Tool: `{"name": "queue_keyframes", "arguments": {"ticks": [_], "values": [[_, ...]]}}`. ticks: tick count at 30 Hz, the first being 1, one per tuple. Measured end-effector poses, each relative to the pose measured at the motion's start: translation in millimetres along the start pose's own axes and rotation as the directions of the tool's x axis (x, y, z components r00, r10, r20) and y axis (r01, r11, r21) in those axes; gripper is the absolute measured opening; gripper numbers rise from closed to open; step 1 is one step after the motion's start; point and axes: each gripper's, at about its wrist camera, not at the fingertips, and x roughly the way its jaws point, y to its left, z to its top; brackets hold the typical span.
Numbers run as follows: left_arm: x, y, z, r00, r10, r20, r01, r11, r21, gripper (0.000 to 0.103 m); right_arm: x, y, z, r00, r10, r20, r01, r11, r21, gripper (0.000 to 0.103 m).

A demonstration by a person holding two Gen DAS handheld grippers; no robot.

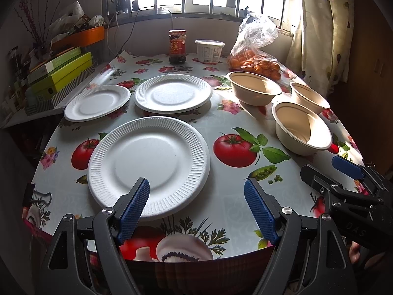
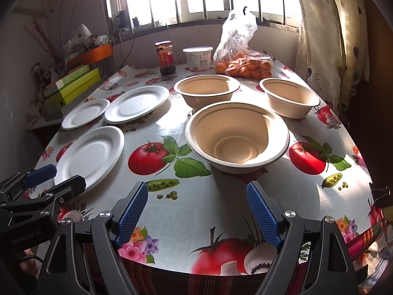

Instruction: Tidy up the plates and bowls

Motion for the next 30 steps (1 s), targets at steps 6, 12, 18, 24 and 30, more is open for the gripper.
{"name": "queue_keyframes", "arguments": {"ticks": [6,12,18,24,30], "values": [[0,0,0,1.000,-0.001,-0.001,0.001,1.000,0.001,0.080,1,0,0,1.000,-0.001,-0.001,0.001,1.000,0.001,0.084],[0,0,0,1.000,0.000,-0.001,0.000,1.000,0.001,0.080,-1,1,-1,1.000,-0.001,-0.001,0.001,1.000,0.000,0.084],[-2,4,-2,1.000,0.004,0.001,-0.004,1.000,-0.005,0.080,0,1,0,1.000,0.000,-0.001,0.000,1.000,0.001,0.084],[-8,12,2,1.000,0.027,0.013,-0.027,0.999,-0.020,0.080,-3,4,2,1.000,0.007,0.010,-0.007,1.000,-0.010,0.084],[-14,23,7,0.998,0.056,0.023,-0.055,0.997,-0.052,0.080,-4,8,9,1.000,0.025,0.015,-0.024,0.999,-0.027,0.084]]}}
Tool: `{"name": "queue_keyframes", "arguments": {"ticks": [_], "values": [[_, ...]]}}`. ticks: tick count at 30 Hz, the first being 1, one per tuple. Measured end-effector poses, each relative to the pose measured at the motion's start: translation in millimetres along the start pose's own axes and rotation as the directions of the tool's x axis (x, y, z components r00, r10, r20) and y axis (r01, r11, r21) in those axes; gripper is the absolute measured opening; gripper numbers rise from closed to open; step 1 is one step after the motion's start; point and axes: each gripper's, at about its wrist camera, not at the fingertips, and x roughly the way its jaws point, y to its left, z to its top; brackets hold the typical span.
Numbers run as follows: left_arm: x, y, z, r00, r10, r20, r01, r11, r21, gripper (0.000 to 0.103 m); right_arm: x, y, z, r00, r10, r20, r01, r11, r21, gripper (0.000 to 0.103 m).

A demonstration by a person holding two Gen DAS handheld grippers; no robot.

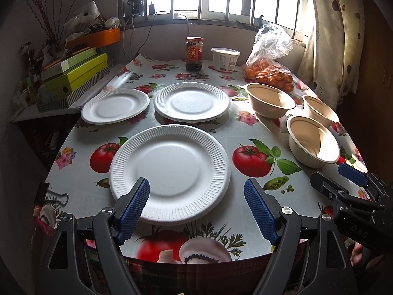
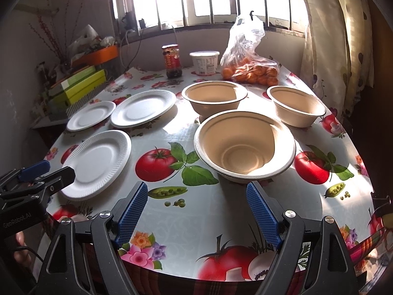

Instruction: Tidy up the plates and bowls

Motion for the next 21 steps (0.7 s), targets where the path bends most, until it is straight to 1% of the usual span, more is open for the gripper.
{"name": "queue_keyframes", "arguments": {"ticks": [7,10,13,15,18,21], "values": [[2,18,10,0.999,0.031,-0.017,-0.032,0.999,-0.031,0.080,3,8,17,0.999,0.030,0.014,-0.030,0.999,-0.023,0.084],[3,32,17,1.000,0.024,-0.015,-0.025,0.998,-0.060,0.080,6,16,30,0.998,0.047,0.029,-0.046,0.998,-0.047,0.084],[12,47,27,0.999,0.012,-0.047,-0.016,0.996,-0.086,0.080,10,21,44,0.997,0.072,0.032,-0.070,0.995,-0.066,0.084],[16,55,34,0.998,0.021,-0.053,-0.026,0.996,-0.083,0.080,15,23,54,0.996,0.085,0.027,-0.083,0.994,-0.070,0.084],[21,67,48,0.998,0.047,-0.042,-0.050,0.997,-0.058,0.080,26,26,69,0.995,0.102,0.019,-0.100,0.993,-0.068,0.084],[27,82,67,0.999,0.035,-0.032,-0.036,0.998,-0.055,0.080,38,28,86,0.994,0.114,0.004,-0.113,0.992,-0.051,0.084]]}}
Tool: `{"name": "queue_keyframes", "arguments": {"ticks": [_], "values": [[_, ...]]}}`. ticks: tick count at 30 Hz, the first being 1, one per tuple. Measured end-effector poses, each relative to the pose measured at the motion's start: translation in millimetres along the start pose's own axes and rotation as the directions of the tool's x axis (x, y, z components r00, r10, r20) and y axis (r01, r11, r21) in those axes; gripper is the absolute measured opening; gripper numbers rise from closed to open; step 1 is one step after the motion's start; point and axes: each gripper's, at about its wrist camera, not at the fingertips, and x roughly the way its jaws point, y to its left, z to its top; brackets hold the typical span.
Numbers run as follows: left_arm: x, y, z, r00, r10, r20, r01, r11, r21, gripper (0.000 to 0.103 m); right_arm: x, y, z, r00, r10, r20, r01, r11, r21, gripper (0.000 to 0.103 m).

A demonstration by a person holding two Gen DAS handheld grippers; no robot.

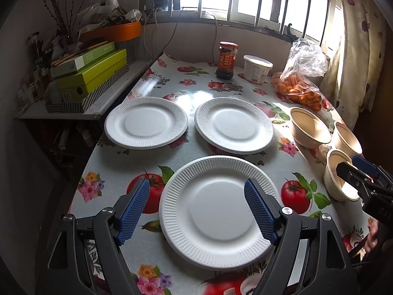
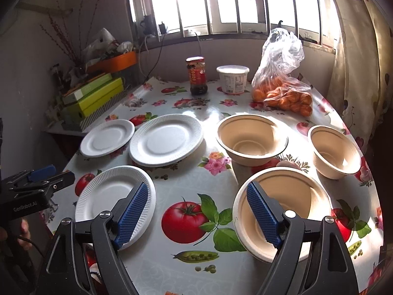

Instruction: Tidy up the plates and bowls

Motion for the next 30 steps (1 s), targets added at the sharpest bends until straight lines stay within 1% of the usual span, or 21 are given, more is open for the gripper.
{"name": "queue_keyframes", "arguments": {"ticks": [3,6,8,10,11,12,14,15,16,17,18,19,22,23,24,26,28,30], "values": [[12,16,22,1.000,0.023,0.006,-0.023,1.000,-0.004,0.079,11,3,13,1.000,-0.008,0.006,0.008,1.000,-0.011,0.084],[20,23,40,1.000,-0.001,0.021,0.001,1.000,-0.012,0.077,24,4,23,1.000,-0.013,-0.012,0.013,1.000,-0.006,0.084],[29,23,49,1.000,0.007,0.022,-0.007,1.000,0.000,0.077,31,5,27,1.000,-0.011,-0.019,0.011,1.000,-0.005,0.084],[39,23,58,1.000,-0.026,0.018,0.026,1.000,0.004,0.075,39,8,32,1.000,-0.012,-0.026,0.012,1.000,-0.011,0.083],[45,23,62,0.999,-0.037,0.002,0.037,0.999,0.004,0.069,44,9,34,0.999,-0.003,-0.034,0.002,1.000,-0.009,0.083],[51,22,65,0.999,-0.042,-0.013,0.042,0.999,0.003,0.061,47,9,35,0.999,0.007,-0.041,-0.008,1.000,-0.007,0.083],[63,20,70,0.998,-0.057,-0.033,0.058,0.998,0.013,0.060,57,11,39,0.998,0.005,-0.058,-0.005,1.000,-0.006,0.073],[69,18,73,0.997,-0.062,-0.044,0.062,0.998,0.020,0.056,61,11,40,0.998,0.005,-0.064,-0.005,1.000,-0.006,0.064],[76,17,74,0.996,-0.065,-0.059,0.067,0.997,0.028,0.053,66,10,42,0.997,0.012,-0.075,-0.012,1.000,0.000,0.058],[82,15,76,0.994,-0.081,-0.072,0.084,0.996,0.034,0.047,71,10,43,0.996,0.024,-0.087,-0.024,1.000,0.011,0.055],[89,13,77,0.991,-0.096,-0.090,0.099,0.994,0.035,0.045,76,9,43,0.994,0.043,-0.100,-0.041,0.999,0.023,0.048],[95,11,78,0.988,-0.105,-0.110,0.110,0.993,0.036,0.045,82,9,44,0.991,0.062,-0.118,-0.059,0.998,0.036,0.044],[113,6,81,0.978,-0.136,-0.161,0.145,0.988,0.048,0.044,99,11,43,0.985,0.078,-0.152,-0.072,0.996,0.047,0.041],[120,4,82,0.974,-0.136,-0.180,0.148,0.988,0.052,0.042,104,13,43,0.983,0.076,-0.165,-0.069,0.997,0.045,0.040],[127,2,83,0.971,-0.135,-0.199,0.149,0.987,0.059,0.038,109,14,43,0.982,0.074,-0.174,-0.067,0.997,0.046,0.036],[139,1,84,0.966,-0.124,-0.227,0.141,0.988,0.063,0.034,117,17,44,0.980,0.077,-0.184,-0.070,0.997,0.042,0.034],[146,0,85,0.966,-0.110,-0.235,0.130,0.989,0.072,0.034,125,18,45,0.978,0.087,-0.191,-0.079,0.996,0.052,0.032],[150,1,84,0.964,-0.116,-0.240,0.134,0.989,0.061,0.034,132,17,46,0.976,0.082,-0.203,-0.069,0.995,0.069,0.032]]}}
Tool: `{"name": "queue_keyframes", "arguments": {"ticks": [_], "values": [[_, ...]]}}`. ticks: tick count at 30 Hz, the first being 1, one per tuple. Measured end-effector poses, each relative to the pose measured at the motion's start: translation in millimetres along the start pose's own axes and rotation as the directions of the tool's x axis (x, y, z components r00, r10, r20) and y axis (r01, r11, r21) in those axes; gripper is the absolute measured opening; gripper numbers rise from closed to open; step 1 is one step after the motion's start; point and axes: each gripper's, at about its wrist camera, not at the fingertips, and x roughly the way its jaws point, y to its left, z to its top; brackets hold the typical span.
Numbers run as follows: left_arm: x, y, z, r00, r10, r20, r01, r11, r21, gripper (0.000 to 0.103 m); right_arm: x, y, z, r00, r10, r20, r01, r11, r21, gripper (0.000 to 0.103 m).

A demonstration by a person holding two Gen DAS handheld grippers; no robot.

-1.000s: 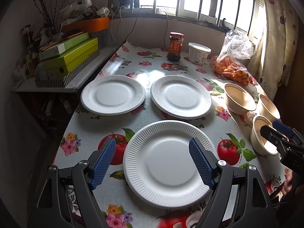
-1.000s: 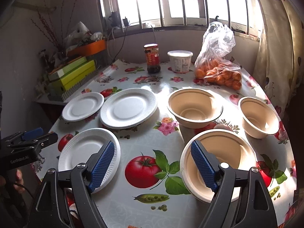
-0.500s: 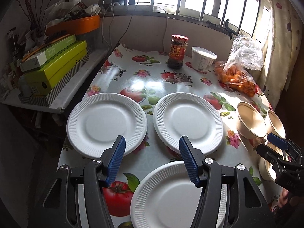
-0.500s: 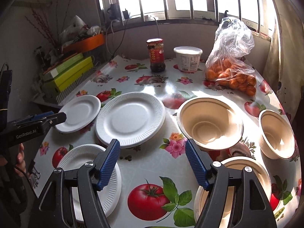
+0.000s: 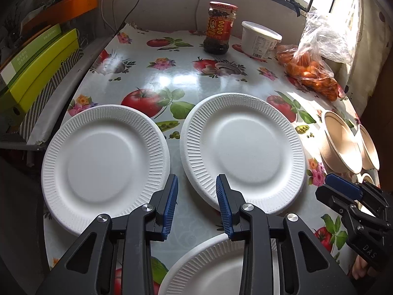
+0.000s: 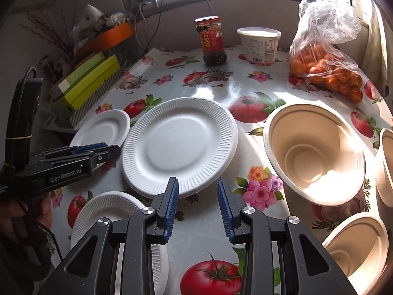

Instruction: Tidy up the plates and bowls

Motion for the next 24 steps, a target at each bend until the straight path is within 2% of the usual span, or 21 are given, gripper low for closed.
{"name": "queue_keyframes", "arguments": {"ticks": [6,13,18,24], "values": [[5,4,5,1.000,-0.013,-0.010,0.013,1.000,-0.013,0.034,15,0,3,1.000,-0.011,-0.020,0.011,1.000,0.007,0.032],[9,7,10,1.000,-0.020,-0.016,0.019,1.000,-0.024,0.034,15,-1,1,0.997,0.076,-0.005,-0.076,0.995,0.059,0.032],[12,9,11,0.999,-0.026,-0.023,0.025,0.999,-0.026,0.034,23,-4,-3,0.997,0.070,-0.037,-0.066,0.992,0.109,0.032],[18,7,10,0.999,-0.034,-0.040,0.033,0.999,-0.021,0.034,25,-15,-3,0.995,0.097,-0.005,-0.094,0.978,0.188,0.032]]}}
